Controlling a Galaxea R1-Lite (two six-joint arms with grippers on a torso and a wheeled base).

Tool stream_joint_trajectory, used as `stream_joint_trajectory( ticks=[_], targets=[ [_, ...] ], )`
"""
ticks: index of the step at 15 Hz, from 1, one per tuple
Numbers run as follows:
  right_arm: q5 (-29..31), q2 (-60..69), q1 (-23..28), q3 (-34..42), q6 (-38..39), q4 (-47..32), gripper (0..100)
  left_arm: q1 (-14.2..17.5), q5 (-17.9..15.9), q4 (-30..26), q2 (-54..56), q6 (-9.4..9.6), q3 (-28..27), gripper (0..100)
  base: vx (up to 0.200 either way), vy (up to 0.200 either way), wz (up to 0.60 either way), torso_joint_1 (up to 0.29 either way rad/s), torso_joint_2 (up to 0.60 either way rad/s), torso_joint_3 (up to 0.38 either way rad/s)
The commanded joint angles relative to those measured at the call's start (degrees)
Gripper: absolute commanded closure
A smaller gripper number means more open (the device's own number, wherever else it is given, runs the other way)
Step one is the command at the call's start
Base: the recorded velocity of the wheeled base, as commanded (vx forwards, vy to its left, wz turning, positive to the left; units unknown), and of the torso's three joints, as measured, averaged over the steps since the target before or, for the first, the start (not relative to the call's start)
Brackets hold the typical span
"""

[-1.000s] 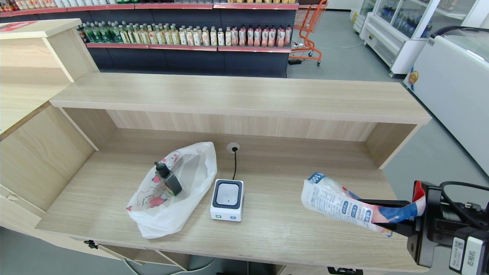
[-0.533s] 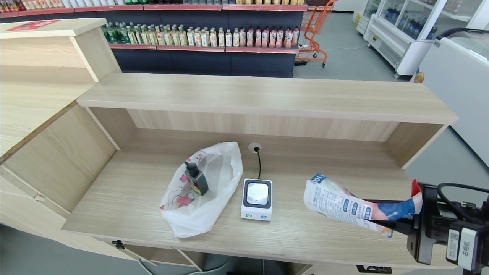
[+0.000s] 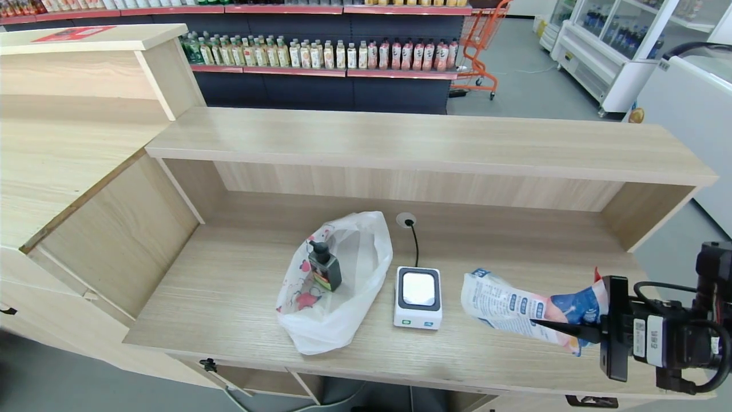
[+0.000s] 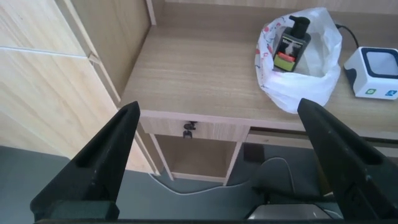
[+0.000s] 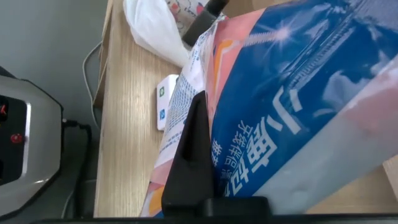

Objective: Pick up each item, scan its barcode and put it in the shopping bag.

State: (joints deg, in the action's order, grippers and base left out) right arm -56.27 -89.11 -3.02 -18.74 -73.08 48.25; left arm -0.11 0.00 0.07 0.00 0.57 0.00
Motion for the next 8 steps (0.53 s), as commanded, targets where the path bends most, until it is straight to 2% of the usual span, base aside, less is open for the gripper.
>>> stream_joint_trajectory(
  ticks=[1, 4, 6, 8],
  targets=[
    [-0.4, -2.7, 0.1, -0.8, -0.1, -0.1, 100, -0.1, 0.0, 0.0, 0.0, 0.04, 0.0, 0, 0.000, 0.200, 0.00, 0.017, 0.00, 0.002],
    [-0.4, -4.4, 0.0, -0.9, -0.7, 0.0, 100, 0.0, 0.0, 0.0, -0.1, 0.13, 0.0, 0, 0.200, 0.200, 0.00, -0.007, 0.00, 0.002],
    [-0.3, -6.2, 0.1, -0.4, -3.7, -0.1, 100, 0.0, 0.0, 0.0, -0.1, 0.13, 0.0, 0, 0.200, 0.200, 0.00, 0.005, -0.01, 0.005],
    [-0.6, -7.8, 0.2, 0.3, -6.5, -0.2, 100, 0.0, 0.0, 0.0, -0.1, -0.22, 0.0, 0, 0.000, 0.000, 0.00, 0.000, 0.00, 0.000]
  ],
)
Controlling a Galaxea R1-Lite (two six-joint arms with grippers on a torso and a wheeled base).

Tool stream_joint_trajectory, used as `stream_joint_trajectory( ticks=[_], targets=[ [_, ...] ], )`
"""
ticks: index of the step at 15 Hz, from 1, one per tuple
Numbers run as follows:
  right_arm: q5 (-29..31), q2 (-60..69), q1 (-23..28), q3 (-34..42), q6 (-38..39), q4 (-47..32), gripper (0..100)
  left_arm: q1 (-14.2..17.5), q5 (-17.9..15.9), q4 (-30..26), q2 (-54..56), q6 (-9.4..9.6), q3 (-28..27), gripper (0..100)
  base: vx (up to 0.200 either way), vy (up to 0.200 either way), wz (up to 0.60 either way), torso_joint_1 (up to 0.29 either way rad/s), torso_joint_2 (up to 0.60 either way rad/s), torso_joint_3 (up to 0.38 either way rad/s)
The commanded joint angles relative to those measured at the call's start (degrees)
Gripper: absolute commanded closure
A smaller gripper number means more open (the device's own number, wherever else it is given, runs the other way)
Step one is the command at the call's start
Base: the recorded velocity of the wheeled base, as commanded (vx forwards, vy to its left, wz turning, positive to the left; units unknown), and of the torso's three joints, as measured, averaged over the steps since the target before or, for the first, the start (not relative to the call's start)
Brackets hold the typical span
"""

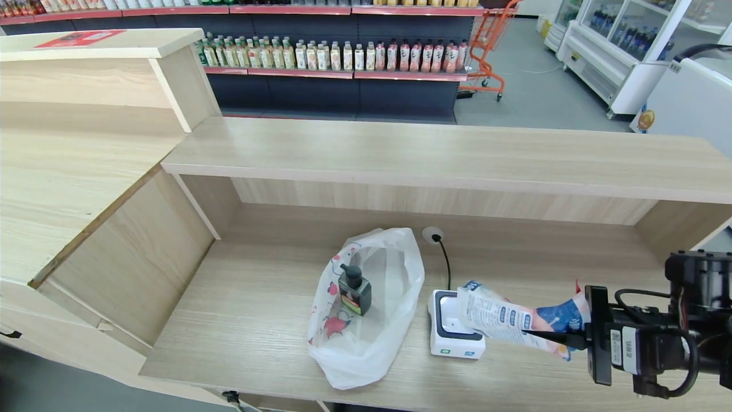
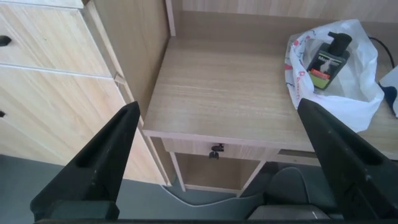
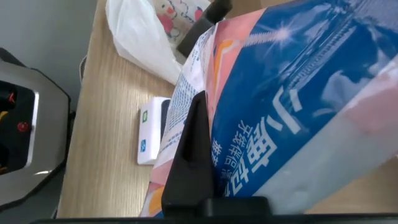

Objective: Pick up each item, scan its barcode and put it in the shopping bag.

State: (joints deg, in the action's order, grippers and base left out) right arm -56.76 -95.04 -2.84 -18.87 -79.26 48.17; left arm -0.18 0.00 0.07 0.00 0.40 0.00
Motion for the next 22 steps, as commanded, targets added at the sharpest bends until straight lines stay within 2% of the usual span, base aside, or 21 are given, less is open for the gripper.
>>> stream_joint_trajectory(
  ticks=[1, 5, 8, 14, 15, 22],
  targets=[
    [-0.1, -2.6, -0.1, 0.5, -0.3, -0.1, 100, 0.0, 0.0, 0.0, -0.1, -0.05, 0.0, 0, 0.000, 0.000, 0.00, 0.000, 0.00, 0.000],
    [0.1, -9.0, -0.1, -3.1, -2.1, 0.1, 100, 0.1, 0.0, 0.0, -0.1, -0.05, 0.0, 0, 0.000, 0.000, 0.00, 0.000, 0.00, 0.000],
    [-0.2, -14.5, 1.1, -9.9, -9.0, 0.1, 100, 0.1, 0.0, 0.0, -0.1, -0.05, 0.0, 0, 0.000, 0.000, 0.00, 0.000, 0.00, 0.000],
    [-1.2, -21.2, 0.3, -13.4, -10.6, 1.2, 100, 0.0, 0.0, 0.0, -0.1, -0.05, 0.0, 0, 0.000, 0.000, 0.00, 0.000, 0.00, 0.000],
    [-1.4, -23.7, -0.6, -15.5, -10.6, 3.7, 100, 0.0, 0.0, 0.0, -0.1, -0.05, 0.0, 0, 0.000, 0.000, 0.00, 0.000, 0.00, 0.000],
    [-1.3, -26.2, -1.6, -19.0, -11.2, 4.2, 100, 0.1, 0.0, 0.0, -0.1, -0.05, 0.0, 0, 0.000, 0.000, 0.00, 0.000, 0.00, 0.000]
  ],
)
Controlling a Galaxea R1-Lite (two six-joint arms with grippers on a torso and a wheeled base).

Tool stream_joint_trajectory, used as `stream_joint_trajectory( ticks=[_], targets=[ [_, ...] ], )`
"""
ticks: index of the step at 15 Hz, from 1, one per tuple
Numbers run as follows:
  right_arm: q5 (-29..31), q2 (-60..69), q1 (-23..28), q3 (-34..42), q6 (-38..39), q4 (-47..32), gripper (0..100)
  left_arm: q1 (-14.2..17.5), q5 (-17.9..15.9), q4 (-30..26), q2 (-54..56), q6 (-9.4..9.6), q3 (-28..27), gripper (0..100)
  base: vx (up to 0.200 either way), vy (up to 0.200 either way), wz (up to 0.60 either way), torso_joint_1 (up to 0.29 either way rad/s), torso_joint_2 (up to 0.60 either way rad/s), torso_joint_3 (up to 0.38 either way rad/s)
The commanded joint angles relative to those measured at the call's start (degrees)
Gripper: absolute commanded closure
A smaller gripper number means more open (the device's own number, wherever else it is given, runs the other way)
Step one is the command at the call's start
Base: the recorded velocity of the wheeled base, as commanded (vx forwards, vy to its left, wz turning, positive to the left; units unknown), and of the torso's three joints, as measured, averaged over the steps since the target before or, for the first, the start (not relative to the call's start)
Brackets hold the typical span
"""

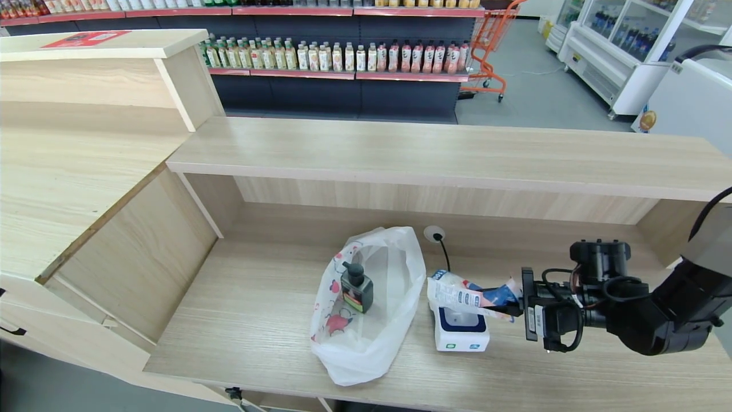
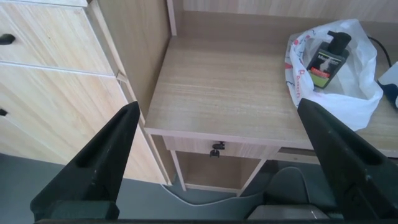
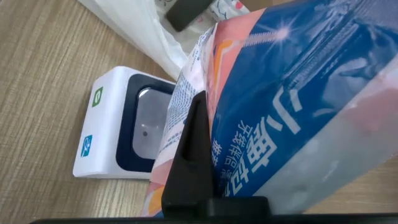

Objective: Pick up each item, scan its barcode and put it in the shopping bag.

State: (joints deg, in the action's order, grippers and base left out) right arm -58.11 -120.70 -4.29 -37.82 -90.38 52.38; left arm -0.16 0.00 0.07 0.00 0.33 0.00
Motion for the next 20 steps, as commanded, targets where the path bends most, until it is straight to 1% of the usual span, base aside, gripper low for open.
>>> stream_joint_trajectory(
  ticks=[1, 4, 7, 9, 10, 11, 12, 13, 14, 15, 16, 17, 18, 19, 20],
  targets=[
    [0.0, -0.4, -0.3, -0.1, -0.1, 0.1, 100, 0.1, 0.0, 0.0, -0.1, 0.02, 0.0, 0, 0.000, 0.000, 0.00, 0.000, 0.00, 0.000],
    [0.0, 0.6, -0.3, 0.0, -0.1, 0.0, 100, 0.0, 0.0, 0.0, -0.1, 0.02, 0.0, 0, 0.000, 0.000, 0.00, 0.000, 0.00, 0.000],
    [-0.1, 5.1, 0.5, 1.4, 0.7, -0.4, 100, 0.0, 0.0, 0.0, -0.1, 0.02, 0.0, 0, 0.000, 0.000, 0.00, 0.000, 0.00, 0.000],
    [-1.4, 12.7, 2.7, 7.2, 4.2, -0.2, 100, 0.0, 0.0, 0.0, -0.1, 0.02, 0.0, 0, 0.000, 0.000, 0.00, 0.000, 0.00, 0.000],
    [-2.8, 17.7, 3.7, 10.5, 8.1, -0.3, 100, 0.0, 0.0, 0.0, -0.1, 0.02, 0.0, 0, 0.000, 0.000, 0.00, 0.000, 0.00, 0.000],
    [-4.3, 22.7, 3.9, 13.2, 13.4, -0.3, 100, 0.0, 0.0, 0.0, -0.1, 0.02, 0.0, 0, 0.000, 0.000, 0.00, 0.000, 0.00, 0.000],
    [-4.8, 25.1, 3.9, 14.3, 16.6, -0.3, 100, 0.0, 0.0, 0.0, -0.1, 0.02, 0.0, 0, 0.000, 0.000, 0.00, 0.000, 0.00, 0.000],
    [-4.8, 29.8, 4.0, 14.2, 28.0, -0.3, 100, 0.0, 0.0, 0.0, -0.1, 0.02, 0.0, 0, 0.000, 0.000, 0.00, 0.000, 0.00, 0.000],
    [-4.2, 31.5, 4.0, 13.3, 36.9, -0.3, 100, 0.0, 0.0, 0.0, -0.1, 0.02, 0.0, 0, 0.000, 0.000, 0.00, 0.000, 0.00, 0.000],
    [-0.9, 32.2, 4.0, 11.9, 45.1, -0.4, 100, 0.0, 0.0, 0.0, -0.1, 0.02, 0.0, 0, 0.000, 0.000, 0.00, 0.000, 0.00, 0.000],
    [1.8, 32.1, 4.0, 11.3, 49.0, -0.4, 100, 0.0, 0.0, 0.0, -0.1, 0.02, 0.0, 0, 0.000, 0.000, 0.00, 0.000, 0.00, 0.000],
    [8.2, 30.5, 3.8, 9.0, 59.3, -0.3, 100, 0.1, 0.0, 0.0, -0.1, 0.02, 0.0, 0, 0.000, 0.000, 0.00, 0.000, 0.00, 0.000],
    [14.0, 28.9, 3.1, 7.0, 67.0, -0.5, 100, 0.0, 0.0, 0.0, -0.1, 0.02, 0.0, 0, 0.000, 0.000, 0.00, 0.000, 0.00, 0.000],
    [23.1, 26.7, 0.5, 5.5, 77.0, -1.1, 100, 0.0, 0.0, 0.0, -0.1, 0.02, 0.0, 0, 0.000, 0.000, 0.00, 0.000, 0.00, 0.000],
    [25.6, 26.1, 0.1, 5.1, 79.5, -1.8, 100, 0.1, 0.0, 0.0, -0.1, 0.02, 0.0, 0, 0.000, 0.000, 0.00, 0.000, 0.00, 0.000]
  ],
)
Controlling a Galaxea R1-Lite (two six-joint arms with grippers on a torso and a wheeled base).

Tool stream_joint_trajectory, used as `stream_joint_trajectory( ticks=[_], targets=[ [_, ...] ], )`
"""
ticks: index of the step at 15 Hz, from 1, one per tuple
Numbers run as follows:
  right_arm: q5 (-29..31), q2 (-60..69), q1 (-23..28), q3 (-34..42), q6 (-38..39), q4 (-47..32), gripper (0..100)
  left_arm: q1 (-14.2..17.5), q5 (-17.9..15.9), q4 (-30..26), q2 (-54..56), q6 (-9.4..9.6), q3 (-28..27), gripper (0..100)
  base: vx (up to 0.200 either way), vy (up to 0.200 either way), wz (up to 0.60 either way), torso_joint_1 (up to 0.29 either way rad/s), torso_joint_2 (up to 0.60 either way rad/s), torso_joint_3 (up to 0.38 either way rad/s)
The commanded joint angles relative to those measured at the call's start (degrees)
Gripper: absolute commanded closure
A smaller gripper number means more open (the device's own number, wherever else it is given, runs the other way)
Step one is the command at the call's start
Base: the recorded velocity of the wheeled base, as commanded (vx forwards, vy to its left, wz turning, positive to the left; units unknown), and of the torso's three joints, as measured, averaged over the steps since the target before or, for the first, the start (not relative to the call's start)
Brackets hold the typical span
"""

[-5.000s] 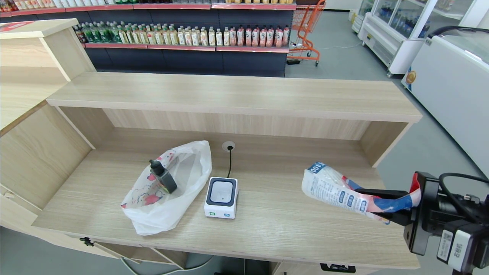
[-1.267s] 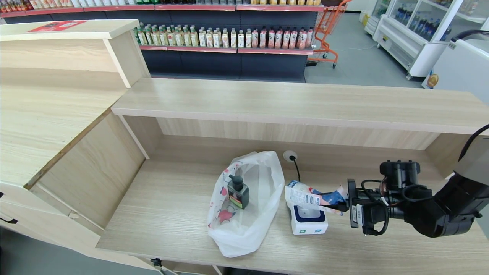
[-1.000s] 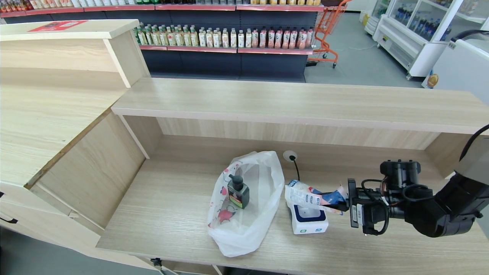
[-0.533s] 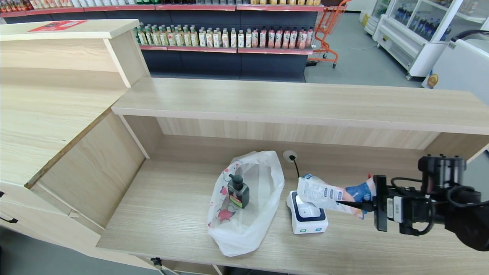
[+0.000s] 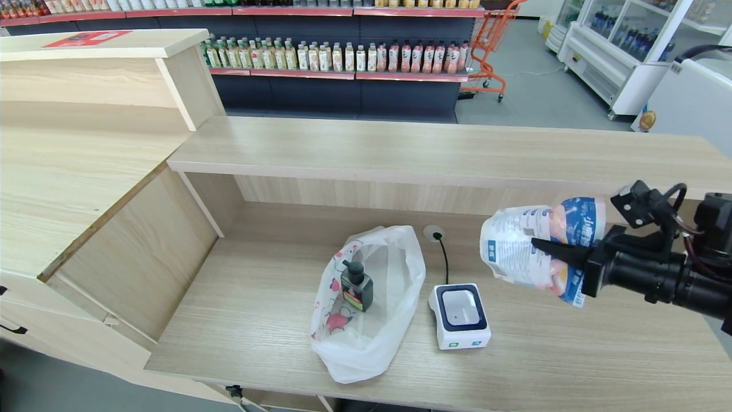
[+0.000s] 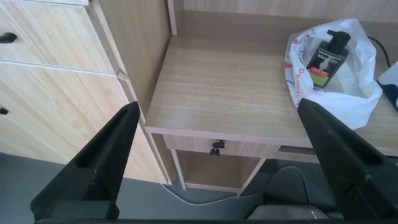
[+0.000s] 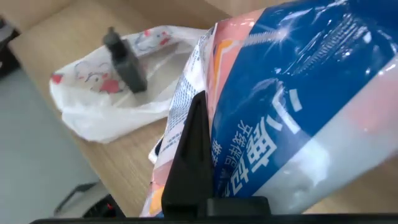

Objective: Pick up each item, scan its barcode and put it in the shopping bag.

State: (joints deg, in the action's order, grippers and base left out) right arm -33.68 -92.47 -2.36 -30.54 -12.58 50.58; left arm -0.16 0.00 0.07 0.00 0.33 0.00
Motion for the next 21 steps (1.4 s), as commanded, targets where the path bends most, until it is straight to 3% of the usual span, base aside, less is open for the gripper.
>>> stream_joint_trajectory(
  ticks=[1, 4, 11, 13, 17, 21],
  targets=[
    [6.5, -3.0, -3.2, -3.1, 5.5, -4.9, 100, 0.0, 0.0, 0.0, -0.1, 0.02, 0.0, 0, 0.000, 0.000, 0.00, 0.000, 0.00, 0.000],
    [7.8, -0.7, -5.6, -3.1, 9.8, -11.8, 100, 0.0, 0.0, 0.0, -0.1, 0.02, 0.0, 0, 0.000, 0.000, 0.00, 0.000, 0.00, 0.000],
    [7.8, 0.2, -6.1, -3.5, 10.8, -12.0, 100, 0.0, 0.0, 0.0, -0.1, 0.20, 0.0, 0, 0.000, 0.029, 0.00, 0.002, 0.00, 0.000],
    [7.9, -0.4, -6.7, -5.3, 12.5, -12.2, 100, 0.1, 0.0, 0.0, -0.1, 0.20, 0.0, 0, 0.000, 0.200, 0.00, -0.005, 0.00, 0.005],
    [7.9, -3.0, -8.0, -13.1, 12.7, -20.6, 100, 0.0, 0.0, 0.0, -0.1, 0.11, 0.0, 0, 0.000, 0.000, 0.00, 0.000, 0.00, 0.000],
    [9.3, -8.2, -12.6, -16.2, 12.3, -21.8, 100, 0.0, 0.0, 0.0, -0.1, 0.11, 0.0, 0, 0.000, 0.000, 0.00, 0.000, 0.00, 0.000]
  ],
)
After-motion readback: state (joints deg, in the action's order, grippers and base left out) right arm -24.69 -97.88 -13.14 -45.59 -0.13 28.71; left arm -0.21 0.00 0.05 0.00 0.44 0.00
